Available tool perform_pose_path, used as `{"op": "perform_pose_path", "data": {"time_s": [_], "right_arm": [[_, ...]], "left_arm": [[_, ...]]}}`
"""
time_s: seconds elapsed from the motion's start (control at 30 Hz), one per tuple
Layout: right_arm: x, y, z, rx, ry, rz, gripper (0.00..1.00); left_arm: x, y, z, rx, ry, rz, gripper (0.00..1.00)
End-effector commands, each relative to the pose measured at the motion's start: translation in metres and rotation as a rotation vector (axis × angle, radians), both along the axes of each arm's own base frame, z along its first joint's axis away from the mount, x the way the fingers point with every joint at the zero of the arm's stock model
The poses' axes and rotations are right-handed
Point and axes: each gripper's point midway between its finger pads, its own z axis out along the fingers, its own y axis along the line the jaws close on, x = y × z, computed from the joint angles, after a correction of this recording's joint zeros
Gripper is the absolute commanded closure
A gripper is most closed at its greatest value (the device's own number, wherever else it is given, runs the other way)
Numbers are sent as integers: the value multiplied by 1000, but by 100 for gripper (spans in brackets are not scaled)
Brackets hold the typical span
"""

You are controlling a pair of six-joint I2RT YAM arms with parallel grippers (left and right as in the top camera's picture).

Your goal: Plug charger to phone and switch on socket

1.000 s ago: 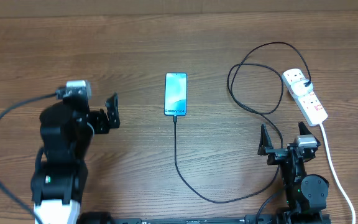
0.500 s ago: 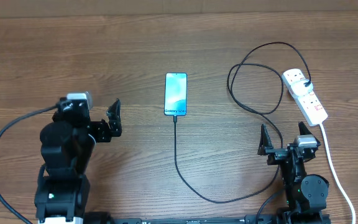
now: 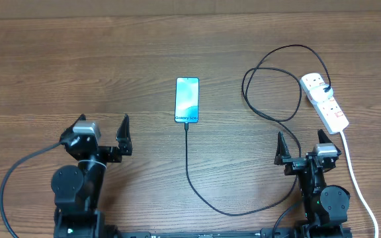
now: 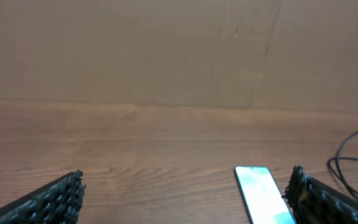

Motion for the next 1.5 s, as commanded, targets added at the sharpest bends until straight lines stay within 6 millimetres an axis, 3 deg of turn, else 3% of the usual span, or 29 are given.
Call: {"op": "perform_pose_path", "data": {"time_s": [0.0,0.77,1.2,1.47], "right_arm": [[0,1,-1,-3,-6,5,0],[0,1,-1,-3,-6,5,0],[0,1,-1,-3,-6,5,0],[0,1,-1,-3,-6,5,0]], "left_arm": [[-4,-3,-11,10,-18,-17,0],[-25,3,-27,17,-225,15,1],[-30,10,-46,28,-154,57,0],[-30,17,-77,34,-31,96,0]]}}
